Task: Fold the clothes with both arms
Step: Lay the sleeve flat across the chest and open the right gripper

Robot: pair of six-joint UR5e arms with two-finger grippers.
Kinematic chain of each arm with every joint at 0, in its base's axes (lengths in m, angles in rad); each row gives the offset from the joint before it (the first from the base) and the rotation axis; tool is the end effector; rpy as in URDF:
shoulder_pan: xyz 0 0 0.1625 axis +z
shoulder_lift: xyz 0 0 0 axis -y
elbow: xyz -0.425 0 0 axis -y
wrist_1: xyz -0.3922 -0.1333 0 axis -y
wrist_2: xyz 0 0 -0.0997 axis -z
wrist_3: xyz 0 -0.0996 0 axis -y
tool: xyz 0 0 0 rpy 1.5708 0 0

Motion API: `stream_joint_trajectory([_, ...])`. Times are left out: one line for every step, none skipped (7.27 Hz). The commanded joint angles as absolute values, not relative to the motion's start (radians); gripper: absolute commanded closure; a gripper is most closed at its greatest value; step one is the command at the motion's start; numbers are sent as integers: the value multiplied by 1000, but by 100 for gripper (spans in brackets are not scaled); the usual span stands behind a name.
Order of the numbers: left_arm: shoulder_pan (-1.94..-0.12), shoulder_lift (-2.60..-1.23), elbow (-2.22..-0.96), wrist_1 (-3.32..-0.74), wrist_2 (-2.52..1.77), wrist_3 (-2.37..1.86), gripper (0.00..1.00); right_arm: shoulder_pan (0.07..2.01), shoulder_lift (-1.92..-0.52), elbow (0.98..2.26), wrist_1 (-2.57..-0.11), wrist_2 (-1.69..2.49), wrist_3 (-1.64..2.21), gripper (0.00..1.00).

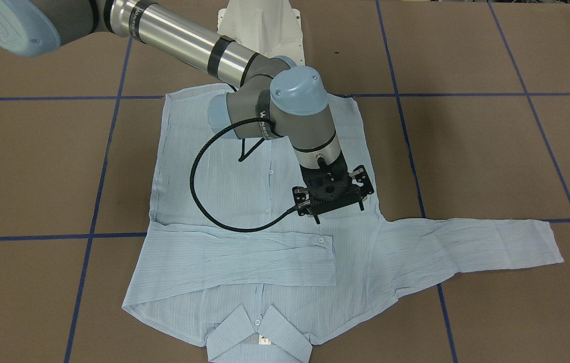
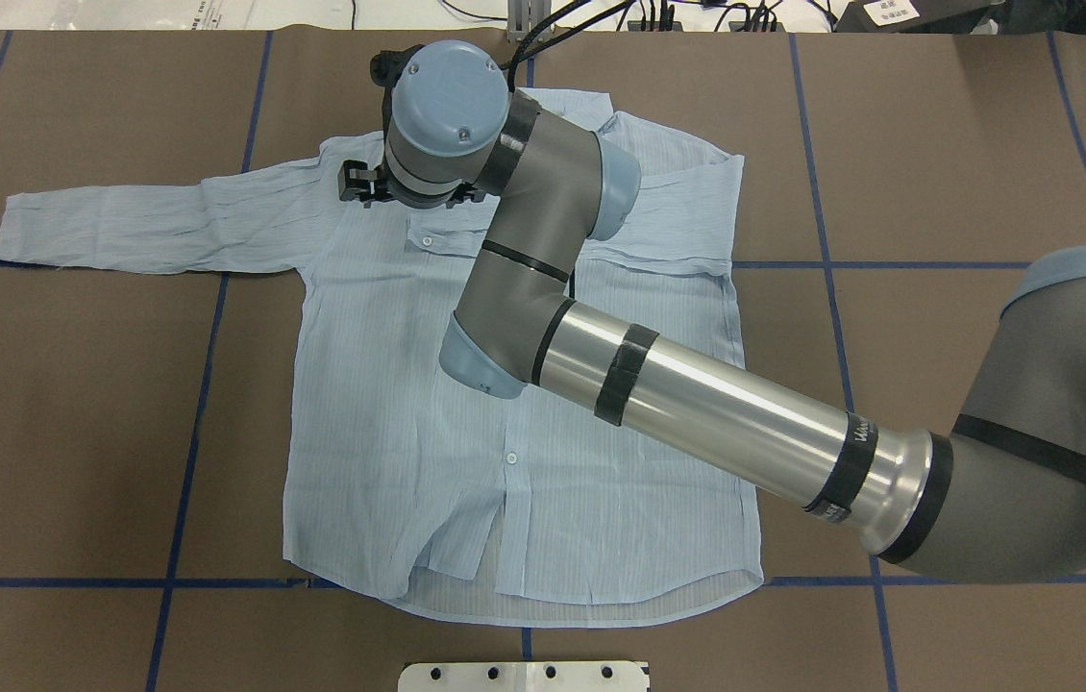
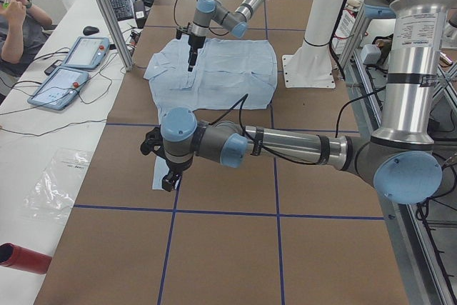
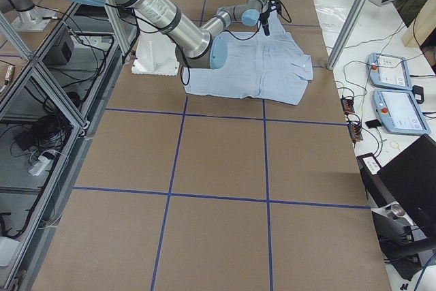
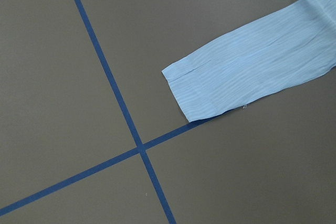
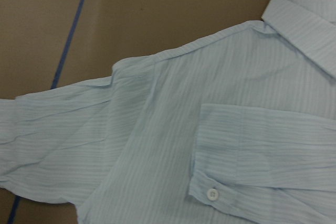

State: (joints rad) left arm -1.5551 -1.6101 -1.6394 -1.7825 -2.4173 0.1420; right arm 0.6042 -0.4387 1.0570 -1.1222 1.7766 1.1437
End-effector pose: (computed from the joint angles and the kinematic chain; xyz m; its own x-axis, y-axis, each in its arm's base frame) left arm -0.0505 -0.5229 0.5763 0.6501 0.3776 -0.6594 -0.1080 0.9049 0.4117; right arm -0.6254 -0.5689 0.0755 0.5310 -0.1261 0.8379 -0.2075 0.9394 0.2729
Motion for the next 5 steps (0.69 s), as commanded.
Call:
stream_joint_trajectory([-1551, -1608, -1640, -1838, -2413, 63, 1, 644, -527, 1207, -1279, 1820, 1117, 1])
stream_joint_trajectory([-1534, -1609, -1638, -1839, -2410, 20, 1, 662, -607, 1306, -1346, 1839, 1095, 1])
stream_joint_trajectory([-1519, -1608, -1637, -1868, -2401, -48, 1, 676, -688, 1415, -1436, 1842, 1009, 1])
stream_joint_trajectory([-1505, -1589, -1634, -1935, -2367, -134, 1, 705, -743, 1501, -1533, 1867, 952, 0])
stream_joint_trajectory([-1453, -1576, -1626, -2045, -2334, -285, 1, 751, -799, 1579, -1607, 1922, 860, 0])
